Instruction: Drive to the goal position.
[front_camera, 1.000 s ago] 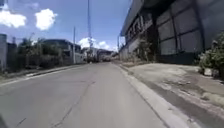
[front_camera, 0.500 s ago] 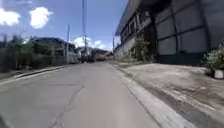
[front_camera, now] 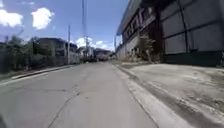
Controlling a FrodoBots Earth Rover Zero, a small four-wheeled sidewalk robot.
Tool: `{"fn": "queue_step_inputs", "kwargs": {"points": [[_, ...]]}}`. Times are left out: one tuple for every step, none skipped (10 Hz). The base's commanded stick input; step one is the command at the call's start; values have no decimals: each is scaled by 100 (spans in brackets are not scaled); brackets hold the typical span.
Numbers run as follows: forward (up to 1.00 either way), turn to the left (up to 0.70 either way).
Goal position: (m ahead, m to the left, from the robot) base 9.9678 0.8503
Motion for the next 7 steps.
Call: {"fn": "queue_step_inputs", "kwargs": {"points": [[85,8],[85,1],[85,6],[85,3],[85,0],[85,0],[85,0]]}}
